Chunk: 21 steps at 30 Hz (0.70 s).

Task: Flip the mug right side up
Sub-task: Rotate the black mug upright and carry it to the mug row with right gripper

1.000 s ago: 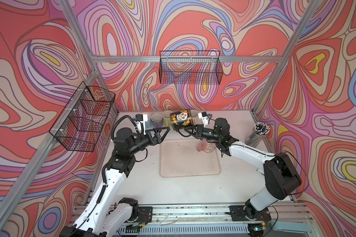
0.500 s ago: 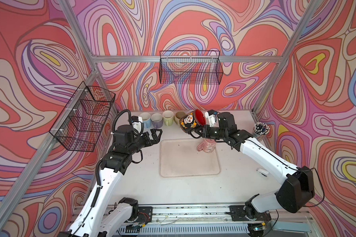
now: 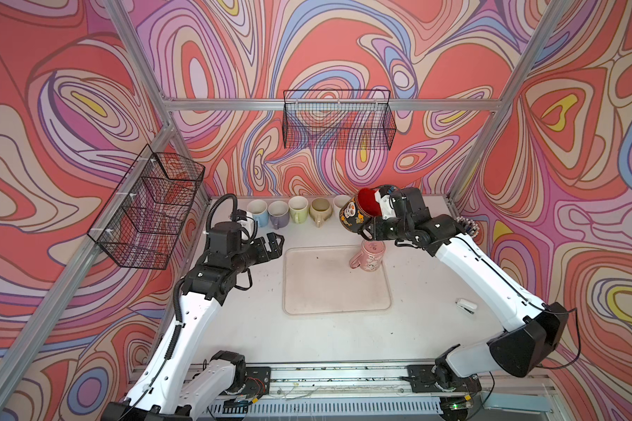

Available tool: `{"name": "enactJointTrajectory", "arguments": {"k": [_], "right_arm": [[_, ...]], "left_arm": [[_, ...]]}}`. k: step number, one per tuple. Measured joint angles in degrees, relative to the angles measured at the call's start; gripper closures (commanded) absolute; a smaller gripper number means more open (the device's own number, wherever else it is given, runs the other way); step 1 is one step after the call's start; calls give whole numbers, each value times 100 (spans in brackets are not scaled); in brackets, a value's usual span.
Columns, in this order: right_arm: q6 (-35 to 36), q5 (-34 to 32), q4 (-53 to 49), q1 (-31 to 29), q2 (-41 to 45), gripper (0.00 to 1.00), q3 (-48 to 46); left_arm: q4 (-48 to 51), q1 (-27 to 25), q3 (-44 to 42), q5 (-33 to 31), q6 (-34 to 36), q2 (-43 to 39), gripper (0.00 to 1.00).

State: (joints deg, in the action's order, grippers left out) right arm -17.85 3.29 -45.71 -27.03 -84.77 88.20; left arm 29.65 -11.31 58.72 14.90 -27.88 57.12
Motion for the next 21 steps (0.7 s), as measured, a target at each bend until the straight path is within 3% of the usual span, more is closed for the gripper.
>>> {"name": "enactJointTrajectory", "arguments": {"k": [13, 21], "right_arm": [[363, -590, -765, 627, -1346, 100, 1099], [516, -772, -962, 901, -2334, 100, 2017]], "left_arm": [[146, 0, -35, 26, 243, 116, 0], [188, 0, -35, 114, 262, 634, 0]]}}
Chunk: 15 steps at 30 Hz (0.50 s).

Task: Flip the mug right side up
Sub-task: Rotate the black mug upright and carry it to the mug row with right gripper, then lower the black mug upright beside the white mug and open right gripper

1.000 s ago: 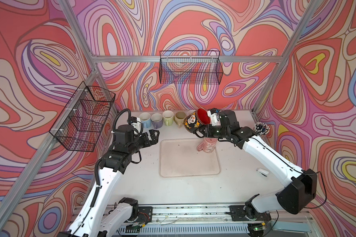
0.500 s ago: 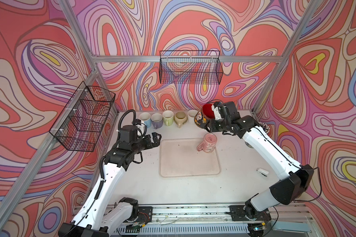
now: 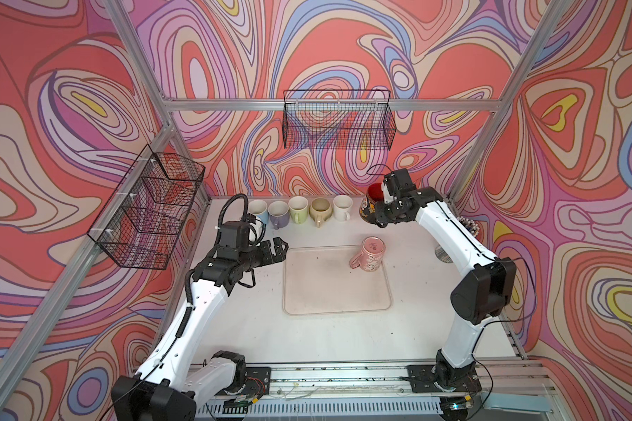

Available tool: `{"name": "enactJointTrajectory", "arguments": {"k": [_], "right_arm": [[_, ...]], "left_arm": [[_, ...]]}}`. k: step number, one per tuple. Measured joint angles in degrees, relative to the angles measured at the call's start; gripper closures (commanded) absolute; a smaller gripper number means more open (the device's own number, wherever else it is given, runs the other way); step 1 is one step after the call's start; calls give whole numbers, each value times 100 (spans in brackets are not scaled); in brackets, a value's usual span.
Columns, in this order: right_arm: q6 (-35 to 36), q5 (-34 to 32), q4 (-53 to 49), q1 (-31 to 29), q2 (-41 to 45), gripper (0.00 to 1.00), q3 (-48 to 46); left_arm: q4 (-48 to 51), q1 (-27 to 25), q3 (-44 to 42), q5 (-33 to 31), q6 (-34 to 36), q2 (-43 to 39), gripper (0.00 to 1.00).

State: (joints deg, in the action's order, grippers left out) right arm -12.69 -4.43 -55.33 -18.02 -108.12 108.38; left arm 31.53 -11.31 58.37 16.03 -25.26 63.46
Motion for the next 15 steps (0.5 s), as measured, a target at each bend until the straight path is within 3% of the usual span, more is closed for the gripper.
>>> {"name": "enactJointTrajectory", "arguments": {"k": [15], "right_arm": [[243, -258, -267, 179, -2124, 100, 2153]], "left_arm": [[184, 0, -2, 48, 236, 125, 0]]}}
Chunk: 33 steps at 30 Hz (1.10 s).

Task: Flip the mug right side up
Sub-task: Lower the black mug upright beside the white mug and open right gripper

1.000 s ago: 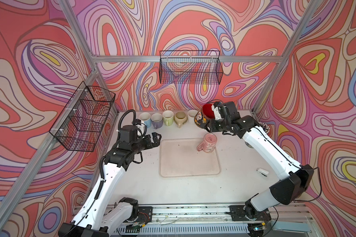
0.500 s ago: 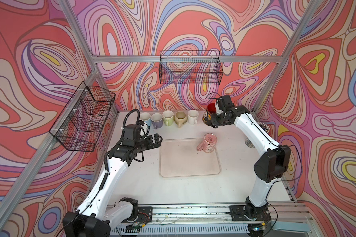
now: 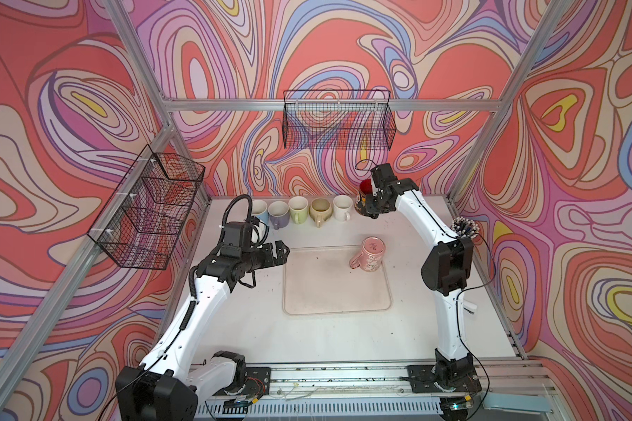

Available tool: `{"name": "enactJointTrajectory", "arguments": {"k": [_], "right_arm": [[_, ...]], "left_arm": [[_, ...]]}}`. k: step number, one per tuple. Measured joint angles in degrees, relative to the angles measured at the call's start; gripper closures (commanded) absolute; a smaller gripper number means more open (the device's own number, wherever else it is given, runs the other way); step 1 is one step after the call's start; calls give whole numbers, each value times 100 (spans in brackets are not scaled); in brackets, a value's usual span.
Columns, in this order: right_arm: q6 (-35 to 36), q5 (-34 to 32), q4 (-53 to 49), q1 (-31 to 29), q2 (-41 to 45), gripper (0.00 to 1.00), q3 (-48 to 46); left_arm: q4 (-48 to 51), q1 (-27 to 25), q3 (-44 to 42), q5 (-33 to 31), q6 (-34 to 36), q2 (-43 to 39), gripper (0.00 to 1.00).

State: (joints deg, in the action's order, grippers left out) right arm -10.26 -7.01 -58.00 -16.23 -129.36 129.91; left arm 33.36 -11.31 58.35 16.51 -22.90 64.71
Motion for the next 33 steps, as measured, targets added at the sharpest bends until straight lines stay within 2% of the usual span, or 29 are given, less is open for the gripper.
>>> {"name": "enactJointTrajectory", "arguments": {"k": [13, 24, 33], "right_arm": [[57, -13, 164, 223, -214, 100, 59], [120, 192, 411, 216, -990, 100, 254], [118, 326, 470, 216, -1189, 100, 505]], "left_arm": [[31, 0, 0, 61, 42, 144, 0], [31, 0, 0, 61, 46, 188, 0], [31, 0, 0, 61, 59, 229, 0]]}}
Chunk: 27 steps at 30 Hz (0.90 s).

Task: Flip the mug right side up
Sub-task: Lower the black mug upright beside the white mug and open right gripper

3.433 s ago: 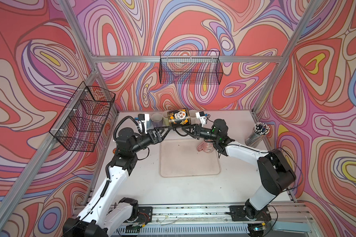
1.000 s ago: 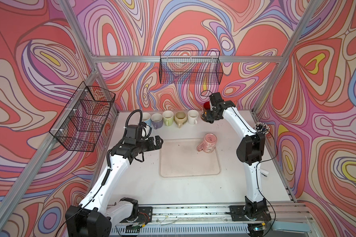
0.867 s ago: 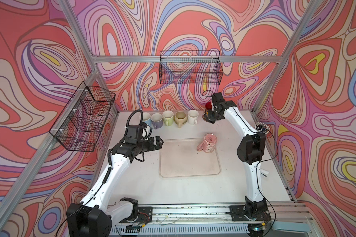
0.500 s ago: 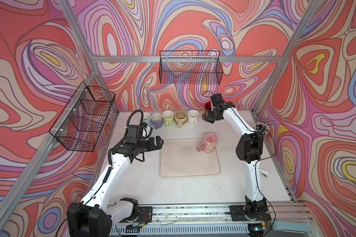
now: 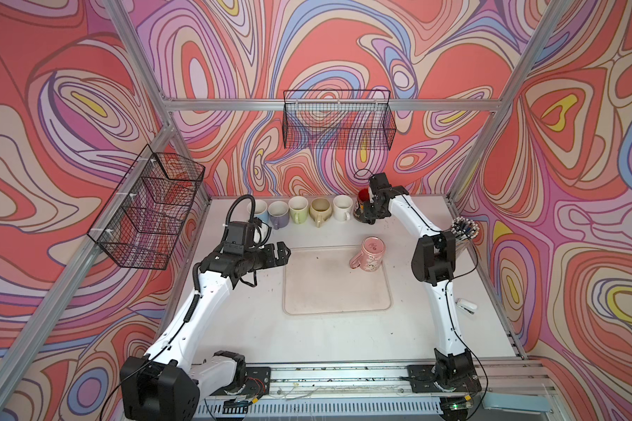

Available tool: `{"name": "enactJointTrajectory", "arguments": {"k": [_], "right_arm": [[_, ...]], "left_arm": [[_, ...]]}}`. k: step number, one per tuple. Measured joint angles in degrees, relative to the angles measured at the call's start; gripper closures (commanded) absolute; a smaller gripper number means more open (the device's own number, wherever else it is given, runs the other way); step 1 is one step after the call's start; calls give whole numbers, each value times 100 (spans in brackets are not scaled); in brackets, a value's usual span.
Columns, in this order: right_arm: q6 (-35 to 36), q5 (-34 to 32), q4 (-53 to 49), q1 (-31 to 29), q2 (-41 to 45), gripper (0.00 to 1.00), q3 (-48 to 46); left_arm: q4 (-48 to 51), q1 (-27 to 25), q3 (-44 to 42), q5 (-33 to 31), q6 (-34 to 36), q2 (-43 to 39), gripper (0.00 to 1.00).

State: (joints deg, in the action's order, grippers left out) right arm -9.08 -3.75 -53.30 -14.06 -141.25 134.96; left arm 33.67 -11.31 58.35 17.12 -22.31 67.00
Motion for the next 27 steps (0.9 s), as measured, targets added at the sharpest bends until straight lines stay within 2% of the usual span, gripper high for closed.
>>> {"name": "enactJointTrajectory", "arguments": {"k": [24, 27], "right_arm": [[-127, 203, 98, 2, -175, 100, 133], [-155, 273, 127, 0, -175, 95, 131]], "left_arm": [[0, 0, 0, -2, 24, 55, 0], [2, 0, 0, -4, 24, 55, 0]]}}
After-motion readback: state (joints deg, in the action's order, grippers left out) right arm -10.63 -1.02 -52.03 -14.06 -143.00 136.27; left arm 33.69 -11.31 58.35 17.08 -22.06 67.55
